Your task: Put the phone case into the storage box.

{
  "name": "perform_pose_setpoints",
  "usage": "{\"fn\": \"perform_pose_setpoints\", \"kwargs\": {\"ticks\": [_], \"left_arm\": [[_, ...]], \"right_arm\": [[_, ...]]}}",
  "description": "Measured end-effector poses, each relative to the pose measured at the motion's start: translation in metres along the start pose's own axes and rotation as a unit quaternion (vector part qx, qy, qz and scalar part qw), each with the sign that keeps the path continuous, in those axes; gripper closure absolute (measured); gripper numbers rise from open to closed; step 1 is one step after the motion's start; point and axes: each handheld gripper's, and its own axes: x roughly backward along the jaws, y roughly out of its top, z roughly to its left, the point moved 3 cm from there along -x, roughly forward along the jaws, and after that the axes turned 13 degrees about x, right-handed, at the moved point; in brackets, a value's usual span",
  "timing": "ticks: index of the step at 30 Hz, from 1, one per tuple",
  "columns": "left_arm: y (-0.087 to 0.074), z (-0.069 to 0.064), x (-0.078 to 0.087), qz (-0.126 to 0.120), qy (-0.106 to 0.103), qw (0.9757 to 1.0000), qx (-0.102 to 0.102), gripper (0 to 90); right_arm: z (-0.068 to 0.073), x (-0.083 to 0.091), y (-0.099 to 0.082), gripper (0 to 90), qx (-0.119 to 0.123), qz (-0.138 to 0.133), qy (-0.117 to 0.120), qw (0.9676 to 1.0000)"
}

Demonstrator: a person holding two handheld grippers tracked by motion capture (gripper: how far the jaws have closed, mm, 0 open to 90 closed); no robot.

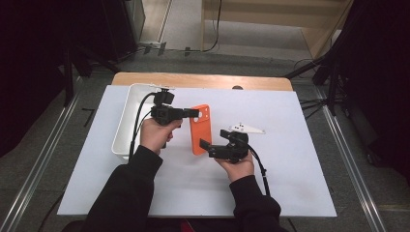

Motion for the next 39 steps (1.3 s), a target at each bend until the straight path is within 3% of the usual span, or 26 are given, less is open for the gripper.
{"fn": "perform_pose_setpoints", "kwargs": {"ticks": [7, 11, 17, 19, 21, 26, 27, 32, 33, 39], "left_arm": [[0.001, 0.002, 0.009, -0.003, -0.002, 0.9999, -0.016, 76.9], [0.001, 0.004, 0.013, 0.007, -0.004, 0.9996, -0.026, 76.9], [0.004, 0.003, 0.027, 0.022, -0.021, 0.9992, -0.027, 76.9], [0.003, 0.002, 0.031, 0.031, -0.033, 0.9985, -0.031, 76.9], [0.002, 0.001, 0.032, 0.034, -0.037, 0.9982, -0.034, 76.9], [-0.001, 0.002, 0.031, 0.043, -0.054, 0.9967, -0.042, 76.8], [-0.001, 0.003, 0.030, 0.049, -0.056, 0.9962, -0.046, 76.8], [-0.004, 0.001, 0.027, 0.057, -0.057, 0.9946, -0.065, 76.8], [-0.005, 0.000, 0.027, 0.058, -0.058, 0.9944, -0.067, 76.8], [-0.008, -0.002, 0.023, 0.073, -0.063, 0.9918, -0.083, 76.7]], "right_arm": [[-0.001, 0.008, 0.008, 0.0, 0.032, 0.026, 0.004, 0.9991], [-0.003, 0.010, 0.008, 0.0, 0.045, 0.045, 0.020, 0.9977], [0.001, 0.017, 0.009, 0.4, 0.067, 0.058, 0.050, 0.9948], [-0.001, 0.021, 0.009, 6.7, 0.067, 0.057, 0.054, 0.9947], [-0.002, 0.022, 0.010, 6.7, 0.069, 0.059, 0.050, 0.9946], [-0.007, 0.031, 0.014, 6.7, 0.091, 0.059, 0.069, 0.9917], [-0.009, 0.034, 0.016, 6.7, 0.102, 0.065, 0.076, 0.9897], [-0.014, 0.042, 0.018, 9.7, 0.116, 0.076, 0.087, 0.9866], [-0.015, 0.044, 0.018, 13.2, 0.115, 0.075, 0.087, 0.9866], [-0.018, 0.049, 0.020, 13.1, 0.118, 0.076, 0.095, 0.9855]]}}
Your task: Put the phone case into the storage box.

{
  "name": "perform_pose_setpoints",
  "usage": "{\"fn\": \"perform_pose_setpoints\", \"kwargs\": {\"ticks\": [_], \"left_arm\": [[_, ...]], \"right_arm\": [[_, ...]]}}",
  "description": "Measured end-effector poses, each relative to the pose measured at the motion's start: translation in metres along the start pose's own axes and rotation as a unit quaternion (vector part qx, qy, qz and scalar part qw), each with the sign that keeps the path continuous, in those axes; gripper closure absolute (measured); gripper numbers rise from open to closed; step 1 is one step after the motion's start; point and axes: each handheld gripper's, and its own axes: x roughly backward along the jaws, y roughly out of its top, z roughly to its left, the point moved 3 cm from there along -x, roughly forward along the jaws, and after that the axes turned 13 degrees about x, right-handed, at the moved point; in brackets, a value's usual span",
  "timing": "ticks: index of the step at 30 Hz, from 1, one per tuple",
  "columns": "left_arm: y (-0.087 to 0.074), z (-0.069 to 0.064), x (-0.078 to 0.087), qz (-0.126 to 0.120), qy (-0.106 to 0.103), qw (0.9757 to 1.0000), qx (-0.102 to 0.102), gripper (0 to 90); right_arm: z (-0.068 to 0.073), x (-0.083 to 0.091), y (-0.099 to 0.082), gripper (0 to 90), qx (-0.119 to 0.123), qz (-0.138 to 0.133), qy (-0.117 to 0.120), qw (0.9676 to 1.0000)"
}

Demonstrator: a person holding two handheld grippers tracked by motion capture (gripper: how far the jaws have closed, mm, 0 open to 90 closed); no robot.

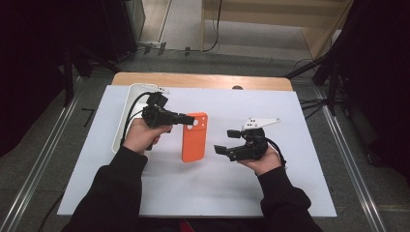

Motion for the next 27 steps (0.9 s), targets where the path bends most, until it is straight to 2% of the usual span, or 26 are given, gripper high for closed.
{"fn": "perform_pose_setpoints", "kwargs": {"ticks": [6, 12, 17, 19, 21, 27], "left_arm": [[-0.003, -0.005, -0.002, 0.016, -0.012, 0.9997, -0.012, 76.7], [-0.005, -0.009, -0.005, 0.028, -0.024, 0.9991, -0.020, 76.7], [-0.009, -0.015, -0.011, 0.046, -0.033, 0.9979, -0.032, 76.7], [-0.010, -0.017, -0.011, 0.044, -0.034, 0.9978, -0.035, 76.7], [-0.011, -0.019, -0.012, 0.042, -0.038, 0.9973, -0.047, 76.7], [-0.015, -0.023, -0.016, 0.063, -0.047, 0.9956, -0.051, 76.7]], "right_arm": [[-0.006, 0.007, -0.002, 13.1, 0.005, 0.022, 0.018, 0.9996], [-0.009, 0.013, -0.001, 13.2, 0.009, 0.028, 0.031, 0.9991], [-0.011, 0.016, -0.001, 13.2, 0.012, 0.036, 0.026, 0.9989], [-0.012, 0.016, -0.001, 13.3, 0.013, 0.033, 0.028, 0.9990], [-0.013, 0.018, -0.001, 13.5, 0.011, 0.032, 0.031, 0.9990], [-0.013, 0.023, 0.003, 13.6, 0.019, 0.028, 0.043, 0.9985]]}}
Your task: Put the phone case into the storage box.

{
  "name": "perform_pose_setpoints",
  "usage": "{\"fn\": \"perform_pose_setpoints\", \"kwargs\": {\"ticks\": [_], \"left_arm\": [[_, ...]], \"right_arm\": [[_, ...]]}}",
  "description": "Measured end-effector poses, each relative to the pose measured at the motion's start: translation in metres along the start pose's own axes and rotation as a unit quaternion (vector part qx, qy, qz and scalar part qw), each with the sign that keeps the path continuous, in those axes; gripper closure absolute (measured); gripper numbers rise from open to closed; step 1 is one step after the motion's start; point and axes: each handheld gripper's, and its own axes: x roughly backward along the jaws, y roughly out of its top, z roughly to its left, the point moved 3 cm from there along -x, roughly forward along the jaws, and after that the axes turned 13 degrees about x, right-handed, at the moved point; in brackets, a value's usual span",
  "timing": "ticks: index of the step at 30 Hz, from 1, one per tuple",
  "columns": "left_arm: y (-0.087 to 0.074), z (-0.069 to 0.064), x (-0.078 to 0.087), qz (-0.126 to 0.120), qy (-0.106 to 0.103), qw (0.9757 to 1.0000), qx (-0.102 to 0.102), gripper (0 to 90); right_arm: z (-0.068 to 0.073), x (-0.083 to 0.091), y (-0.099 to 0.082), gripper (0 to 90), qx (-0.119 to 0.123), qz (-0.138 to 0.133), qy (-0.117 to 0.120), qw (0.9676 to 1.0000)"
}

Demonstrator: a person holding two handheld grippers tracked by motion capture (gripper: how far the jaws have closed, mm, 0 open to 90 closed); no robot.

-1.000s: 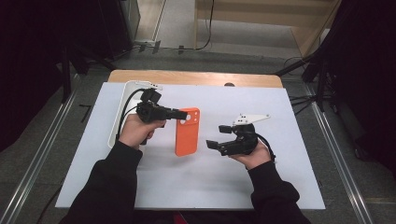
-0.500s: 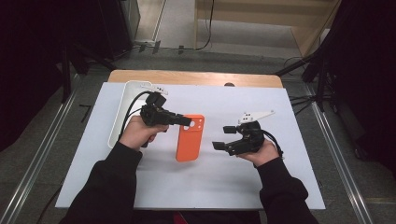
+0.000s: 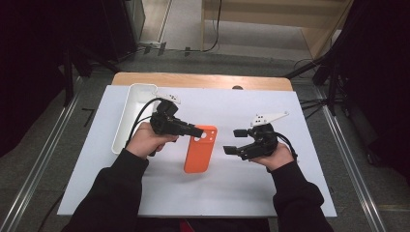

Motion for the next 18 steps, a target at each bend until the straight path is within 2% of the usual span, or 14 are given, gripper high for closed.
{"fn": "perform_pose_setpoints", "kwargs": {"ticks": [4, 12, 14, 18], "left_arm": [[-0.002, -0.002, -0.003, 0.009, -0.019, 0.9998, 0.003, 76.6], [-0.005, -0.004, -0.011, 0.028, -0.023, 0.9993, -0.003, 76.7], [-0.006, -0.005, -0.013, 0.032, -0.035, 0.9989, 0.001, 76.6], [-0.007, -0.007, -0.015, 0.035, -0.032, 0.9989, -0.001, 76.6]], "right_arm": [[0.001, 0.002, 0.002, 13.7, 0.001, 0.003, 0.013, 0.9999], [0.002, 0.003, 0.008, 14.5, 0.010, -0.002, 0.028, 0.9995], [0.002, 0.003, 0.010, 14.5, 0.011, -0.003, 0.032, 0.9994], [0.003, 0.002, 0.014, 14.5, 0.016, -0.002, 0.041, 0.9990]]}}
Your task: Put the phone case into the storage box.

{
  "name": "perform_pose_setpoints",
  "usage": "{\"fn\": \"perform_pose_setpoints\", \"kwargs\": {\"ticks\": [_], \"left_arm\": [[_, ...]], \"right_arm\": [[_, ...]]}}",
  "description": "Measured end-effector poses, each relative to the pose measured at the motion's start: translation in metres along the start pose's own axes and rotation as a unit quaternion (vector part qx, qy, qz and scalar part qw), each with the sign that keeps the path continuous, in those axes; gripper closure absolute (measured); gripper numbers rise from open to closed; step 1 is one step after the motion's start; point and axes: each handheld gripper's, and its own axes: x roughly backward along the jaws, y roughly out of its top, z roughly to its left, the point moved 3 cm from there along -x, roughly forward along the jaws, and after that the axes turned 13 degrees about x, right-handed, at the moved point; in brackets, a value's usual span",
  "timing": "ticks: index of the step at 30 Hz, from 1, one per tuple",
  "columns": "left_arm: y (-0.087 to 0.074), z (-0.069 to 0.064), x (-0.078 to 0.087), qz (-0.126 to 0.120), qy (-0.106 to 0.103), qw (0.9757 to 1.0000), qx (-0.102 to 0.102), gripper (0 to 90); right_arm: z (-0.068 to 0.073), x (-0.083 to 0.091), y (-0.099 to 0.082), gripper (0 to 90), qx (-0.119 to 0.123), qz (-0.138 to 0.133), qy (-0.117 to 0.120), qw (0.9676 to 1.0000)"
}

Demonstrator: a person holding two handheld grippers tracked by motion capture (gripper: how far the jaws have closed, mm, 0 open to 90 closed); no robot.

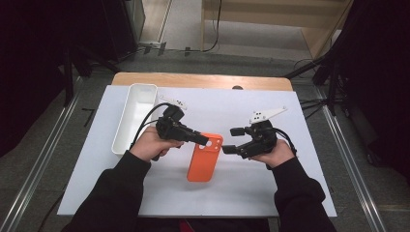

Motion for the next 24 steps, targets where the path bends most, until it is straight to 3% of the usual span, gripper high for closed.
{"fn": "perform_pose_setpoints", "kwargs": {"ticks": [11, 19, 24], "left_arm": [[-0.002, 0.000, -0.002, 0.009, -0.005, 0.9999, -0.008, 76.6], [-0.003, 0.000, -0.002, 0.017, -0.013, 0.9997, -0.013, 76.6], [-0.003, 0.000, -0.001, 0.018, -0.016, 0.9996, -0.015, 76.6]], "right_arm": [[-0.004, -0.003, 0.006, 21.9, 0.009, 0.001, 0.026, 0.9996], [-0.009, -0.011, 0.007, 33.7, 0.020, 0.017, 0.078, 0.9966], [-0.010, -0.015, 0.007, 37.6, 0.022, 0.022, 0.088, 0.9957]]}}
